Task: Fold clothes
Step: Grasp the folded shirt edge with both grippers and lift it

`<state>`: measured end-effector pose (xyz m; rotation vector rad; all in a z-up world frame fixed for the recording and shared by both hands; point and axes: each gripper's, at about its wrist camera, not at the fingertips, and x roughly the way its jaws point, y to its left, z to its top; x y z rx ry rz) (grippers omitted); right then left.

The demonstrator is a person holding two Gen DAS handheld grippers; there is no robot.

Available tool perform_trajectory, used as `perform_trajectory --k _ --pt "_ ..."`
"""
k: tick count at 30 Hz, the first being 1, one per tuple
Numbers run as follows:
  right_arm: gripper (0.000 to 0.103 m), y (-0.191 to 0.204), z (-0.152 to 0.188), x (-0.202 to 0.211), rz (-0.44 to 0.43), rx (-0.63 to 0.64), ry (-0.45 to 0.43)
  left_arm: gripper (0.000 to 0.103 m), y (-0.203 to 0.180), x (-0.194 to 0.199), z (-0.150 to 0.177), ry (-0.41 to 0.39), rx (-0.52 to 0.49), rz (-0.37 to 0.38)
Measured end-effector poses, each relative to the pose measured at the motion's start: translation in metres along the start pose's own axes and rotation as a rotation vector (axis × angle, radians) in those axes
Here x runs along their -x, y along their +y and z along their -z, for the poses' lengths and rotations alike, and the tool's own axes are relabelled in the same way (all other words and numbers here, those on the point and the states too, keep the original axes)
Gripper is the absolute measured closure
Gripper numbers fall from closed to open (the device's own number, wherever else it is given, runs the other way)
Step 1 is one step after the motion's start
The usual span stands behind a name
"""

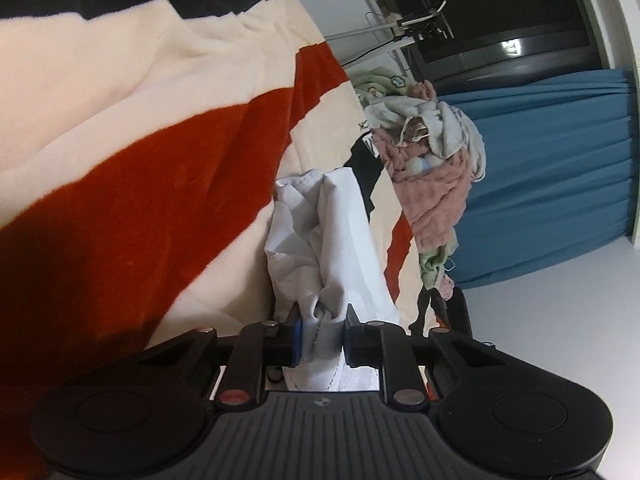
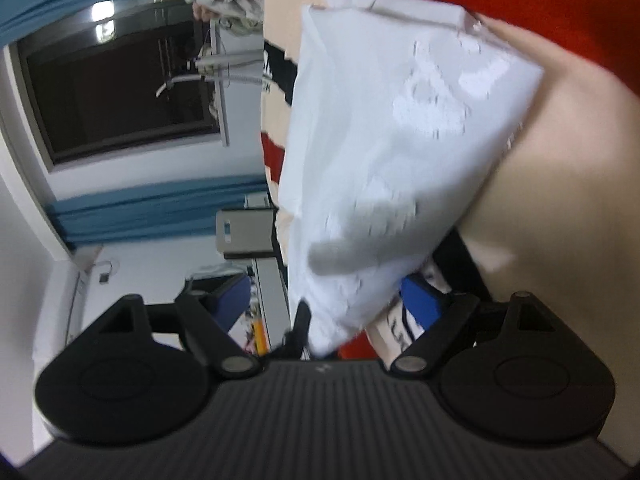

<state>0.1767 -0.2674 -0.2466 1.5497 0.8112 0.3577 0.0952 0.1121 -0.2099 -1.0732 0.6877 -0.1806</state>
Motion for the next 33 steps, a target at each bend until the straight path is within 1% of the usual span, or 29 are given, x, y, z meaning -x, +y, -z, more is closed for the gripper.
perform_trajectory --k 2,6,8,10,13,17,18,20,21,22,25,26,31,33 --pt "0.019 -0.003 -0.005 -0.003 -0.011 -0.033 -0.016 0.085 -0.001 0.002 0.001 -0.001 -0.002 0.003" --pt "0.031 -0.008 -0.007 -0.001 -0.011 -0.063 -0.035 0.085 0.001 0.004 0.002 -0.003 0.006 0.015" --pt "0.031 -0.01 -0.007 0.002 -0.006 -0.073 -0.044 0.086 0.001 0.006 0.001 -0.006 0.012 0.019" --pt "0.035 -0.013 -0.007 0.004 -0.001 -0.085 -0.055 0.086 0.002 0.008 0.001 -0.01 0.022 0.027" --pt "0.035 -0.016 -0.007 0.008 0.007 -0.103 -0.071 0.086 0.004 0.009 0.001 -0.014 0.036 0.042" --pt "0.034 -0.021 -0.008 0.013 0.017 -0.128 -0.093 0.086 0.004 0.012 0.001 -0.014 0.034 0.044" --pt "0.036 -0.022 -0.008 0.014 0.02 -0.132 -0.1 0.086 0.005 0.012 0.002 -0.014 0.036 0.044" --pt "0.045 -0.021 -0.009 0.016 0.035 -0.124 -0.128 0.086 0.005 0.012 0.002 -0.013 0.038 0.044" --pt "0.053 -0.021 -0.01 0.015 0.047 -0.117 -0.138 0.086 0.005 0.012 0.002 -0.011 0.036 0.043" --pt "0.059 -0.02 -0.011 0.014 0.058 -0.109 -0.147 0.086 0.004 0.012 0.002 -0.01 0.033 0.041" --pt "0.065 -0.019 -0.011 0.015 0.074 -0.074 -0.163 0.086 0.004 0.012 0.003 -0.009 0.02 0.034" --pt "0.065 -0.018 -0.011 0.016 0.076 -0.056 -0.167 0.086 0.004 0.012 0.003 -0.008 0.02 0.035" --pt "0.082 -0.009 -0.005 0.021 0.065 0.033 -0.19 0.086 0.005 0.015 0.001 0.005 0.044 0.049" --pt "0.085 -0.002 -0.002 0.026 0.053 0.065 -0.201 0.086 0.002 0.016 0.001 0.011 0.05 0.056"
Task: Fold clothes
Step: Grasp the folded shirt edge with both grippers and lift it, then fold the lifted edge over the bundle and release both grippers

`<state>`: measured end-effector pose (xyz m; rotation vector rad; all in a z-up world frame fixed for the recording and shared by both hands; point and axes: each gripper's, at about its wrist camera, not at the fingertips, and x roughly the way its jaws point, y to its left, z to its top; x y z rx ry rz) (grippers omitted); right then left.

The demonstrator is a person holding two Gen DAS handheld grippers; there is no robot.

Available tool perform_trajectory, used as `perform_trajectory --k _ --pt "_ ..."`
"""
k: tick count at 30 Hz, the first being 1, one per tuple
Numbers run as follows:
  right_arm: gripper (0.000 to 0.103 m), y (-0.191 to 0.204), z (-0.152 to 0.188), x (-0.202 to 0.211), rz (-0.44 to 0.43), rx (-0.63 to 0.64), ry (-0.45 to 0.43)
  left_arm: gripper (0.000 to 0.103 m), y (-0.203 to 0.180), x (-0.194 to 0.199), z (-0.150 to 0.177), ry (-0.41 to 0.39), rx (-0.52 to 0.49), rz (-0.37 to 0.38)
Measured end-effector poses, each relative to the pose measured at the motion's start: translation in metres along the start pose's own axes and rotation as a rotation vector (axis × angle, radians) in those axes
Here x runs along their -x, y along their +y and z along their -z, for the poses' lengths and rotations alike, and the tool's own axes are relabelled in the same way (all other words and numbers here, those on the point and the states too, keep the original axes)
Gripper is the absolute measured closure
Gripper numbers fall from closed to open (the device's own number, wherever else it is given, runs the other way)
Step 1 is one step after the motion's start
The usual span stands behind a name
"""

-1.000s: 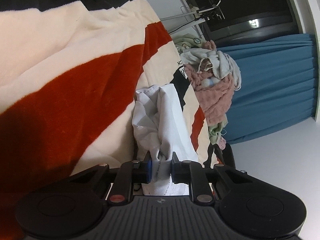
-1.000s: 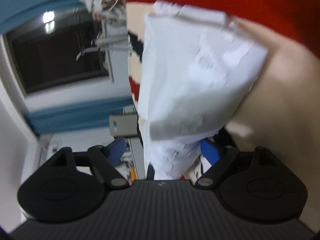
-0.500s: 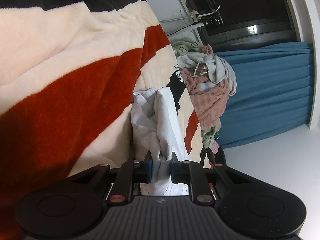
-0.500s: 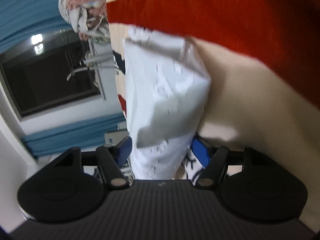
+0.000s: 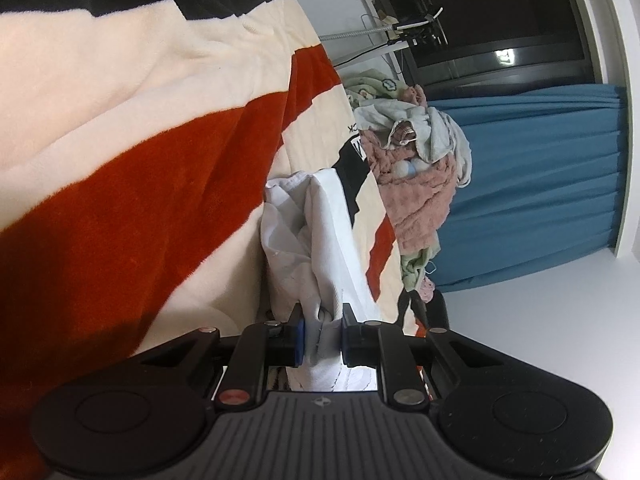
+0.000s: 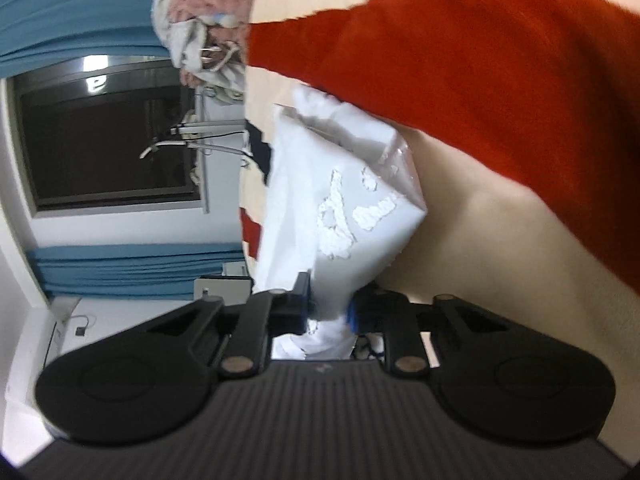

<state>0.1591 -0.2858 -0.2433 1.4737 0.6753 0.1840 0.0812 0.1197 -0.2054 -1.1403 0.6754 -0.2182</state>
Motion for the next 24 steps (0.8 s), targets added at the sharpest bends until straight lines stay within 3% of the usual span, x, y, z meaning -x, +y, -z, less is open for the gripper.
perform_trajectory --k 6,13,19,24 --pt "0.088 0.033 0.001 0.023 -0.03 0.113 -0.076 0.086 -0.033 0.006 0.002 0.04 -0.069 0.017" --pt "0.088 0.074 -0.015 0.063 -0.078 0.165 -0.189 0.086 -0.101 -0.005 0.011 0.118 -0.143 0.043" --pt "0.088 0.096 -0.065 0.092 -0.079 0.162 -0.266 0.086 -0.164 -0.056 0.029 0.212 -0.169 0.045" --pt "0.088 0.119 -0.134 0.104 -0.042 0.205 -0.32 0.086 -0.216 -0.138 0.05 0.284 -0.174 0.107"
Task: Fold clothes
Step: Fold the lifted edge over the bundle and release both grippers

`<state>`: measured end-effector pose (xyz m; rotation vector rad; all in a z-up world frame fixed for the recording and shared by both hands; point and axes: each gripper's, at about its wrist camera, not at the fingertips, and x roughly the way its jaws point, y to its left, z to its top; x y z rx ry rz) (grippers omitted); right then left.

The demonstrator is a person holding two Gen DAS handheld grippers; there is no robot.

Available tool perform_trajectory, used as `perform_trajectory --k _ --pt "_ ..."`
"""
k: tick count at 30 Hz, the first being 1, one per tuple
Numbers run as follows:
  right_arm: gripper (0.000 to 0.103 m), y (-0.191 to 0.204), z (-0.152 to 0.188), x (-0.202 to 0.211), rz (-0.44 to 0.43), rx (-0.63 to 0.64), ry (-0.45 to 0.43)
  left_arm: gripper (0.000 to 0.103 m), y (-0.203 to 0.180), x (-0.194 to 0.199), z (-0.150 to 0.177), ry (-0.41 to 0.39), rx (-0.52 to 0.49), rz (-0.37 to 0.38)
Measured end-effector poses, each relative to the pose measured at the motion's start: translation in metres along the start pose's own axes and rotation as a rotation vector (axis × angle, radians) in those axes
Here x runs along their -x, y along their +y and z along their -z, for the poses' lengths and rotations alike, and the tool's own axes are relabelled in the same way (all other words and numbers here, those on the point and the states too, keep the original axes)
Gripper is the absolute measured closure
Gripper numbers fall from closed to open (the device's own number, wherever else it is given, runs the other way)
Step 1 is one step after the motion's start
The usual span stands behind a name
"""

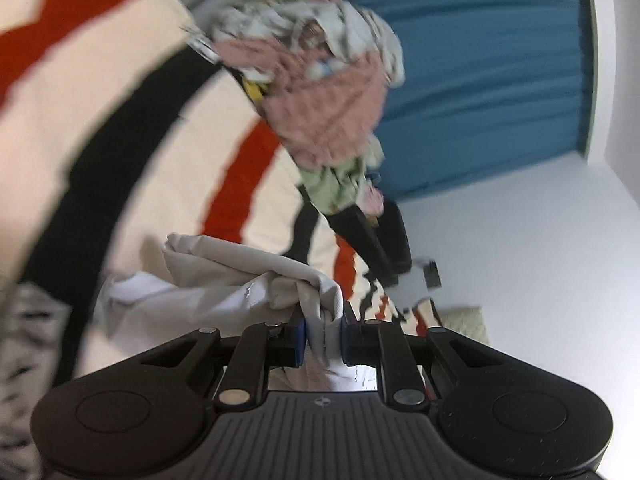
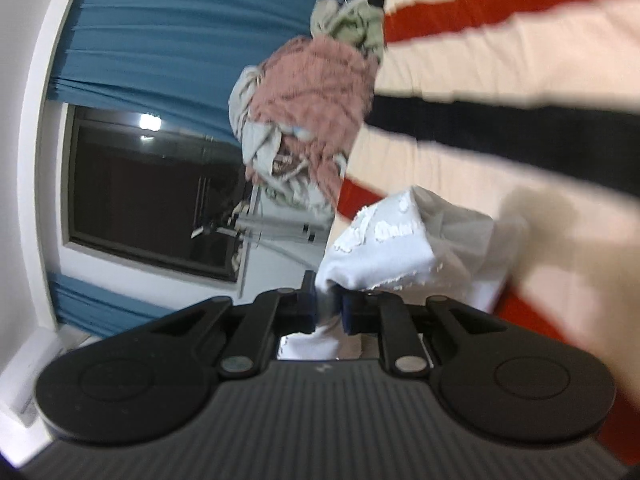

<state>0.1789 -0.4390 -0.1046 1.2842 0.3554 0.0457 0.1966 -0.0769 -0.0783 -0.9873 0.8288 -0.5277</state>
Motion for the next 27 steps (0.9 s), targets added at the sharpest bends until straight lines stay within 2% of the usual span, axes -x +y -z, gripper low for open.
perform_trajectory --k 6,9,12,14,16,23,27 --pt "0.088 0.015 -0.098 -0.025 0.029 0.096 -0.063 0.086 -0.051 -0.117 -0.022 0.078 -0.02 0.046" --pt "0.088 0.029 -0.145 -0.034 0.017 0.149 -0.119 0.086 -0.087 -0.166 -0.039 0.097 -0.053 0.114" --pt "0.088 0.04 -0.173 -0.035 -0.016 0.214 -0.194 0.086 -0.114 -0.203 -0.044 0.088 -0.116 0.169" --pt "0.088 0.032 -0.18 -0.037 -0.008 0.24 -0.224 0.085 -0.124 -0.224 -0.04 0.086 -0.201 0.161" --pt "0.088 0.02 -0.185 -0.04 0.009 0.259 -0.244 0.085 -0.115 -0.24 -0.029 0.096 -0.255 0.12" --pt "0.088 -0.094 -0.143 -0.058 0.221 0.173 -0.087 0.086 -0.034 -0.248 0.017 0.166 -0.386 -0.026" --pt "0.088 -0.125 -0.104 -0.047 0.258 0.183 -0.042 0.082 0.013 -0.253 0.043 0.206 -0.461 -0.109"
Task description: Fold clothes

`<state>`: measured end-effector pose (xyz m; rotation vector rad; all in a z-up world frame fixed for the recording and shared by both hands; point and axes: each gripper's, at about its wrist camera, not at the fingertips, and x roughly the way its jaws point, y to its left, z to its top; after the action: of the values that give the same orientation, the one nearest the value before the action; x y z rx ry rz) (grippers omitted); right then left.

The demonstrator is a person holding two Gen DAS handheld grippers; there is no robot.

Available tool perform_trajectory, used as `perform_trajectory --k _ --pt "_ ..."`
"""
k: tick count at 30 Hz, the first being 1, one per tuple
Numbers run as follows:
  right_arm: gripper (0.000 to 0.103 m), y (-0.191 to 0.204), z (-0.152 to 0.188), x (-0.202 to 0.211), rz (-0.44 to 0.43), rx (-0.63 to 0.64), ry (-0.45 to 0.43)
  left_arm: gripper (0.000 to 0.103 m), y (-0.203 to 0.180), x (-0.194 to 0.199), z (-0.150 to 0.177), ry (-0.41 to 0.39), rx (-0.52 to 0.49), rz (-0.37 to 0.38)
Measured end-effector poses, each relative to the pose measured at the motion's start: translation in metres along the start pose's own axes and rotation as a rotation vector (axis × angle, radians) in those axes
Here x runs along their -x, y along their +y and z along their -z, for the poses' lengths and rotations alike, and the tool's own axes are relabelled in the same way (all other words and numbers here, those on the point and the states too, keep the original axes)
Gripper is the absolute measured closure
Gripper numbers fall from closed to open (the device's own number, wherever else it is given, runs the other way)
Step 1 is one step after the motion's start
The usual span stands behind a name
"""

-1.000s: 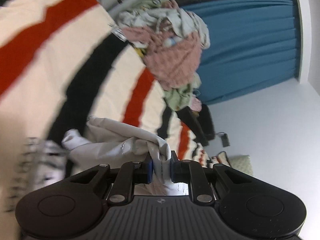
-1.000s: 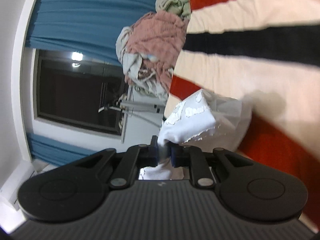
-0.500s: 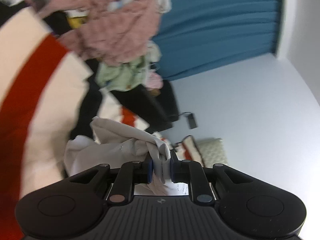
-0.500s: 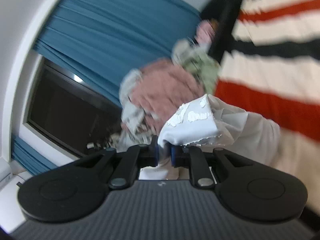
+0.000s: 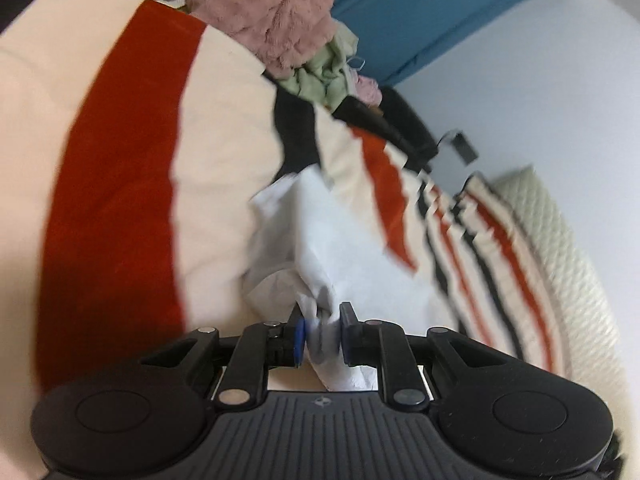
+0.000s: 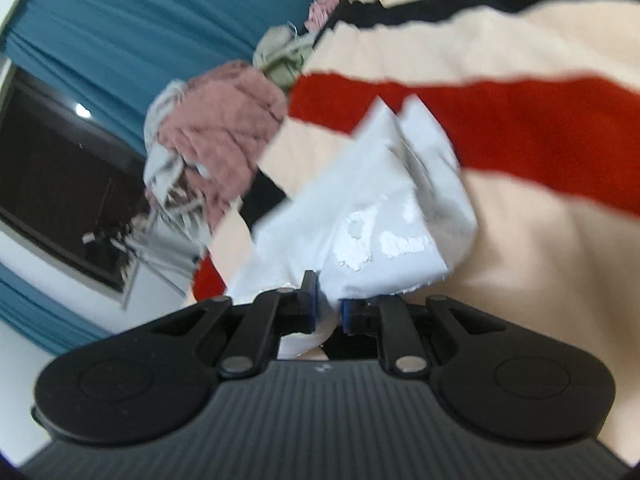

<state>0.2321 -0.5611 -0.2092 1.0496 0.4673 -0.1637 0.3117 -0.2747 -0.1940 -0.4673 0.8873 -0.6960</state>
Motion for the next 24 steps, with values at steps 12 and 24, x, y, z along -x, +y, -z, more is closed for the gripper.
perform_trajectory --k 12,24 --pt "0.084 0.017 0.037 0.062 0.173 0.017 0.058 0.06 -0.062 0.075 0.034 -0.031 -0.307 -0.169" --pt "0.083 0.146 0.044 0.203 0.112 0.397 -0.106 0.044 -0.198 0.245 0.055 -0.197 -0.552 -0.182"
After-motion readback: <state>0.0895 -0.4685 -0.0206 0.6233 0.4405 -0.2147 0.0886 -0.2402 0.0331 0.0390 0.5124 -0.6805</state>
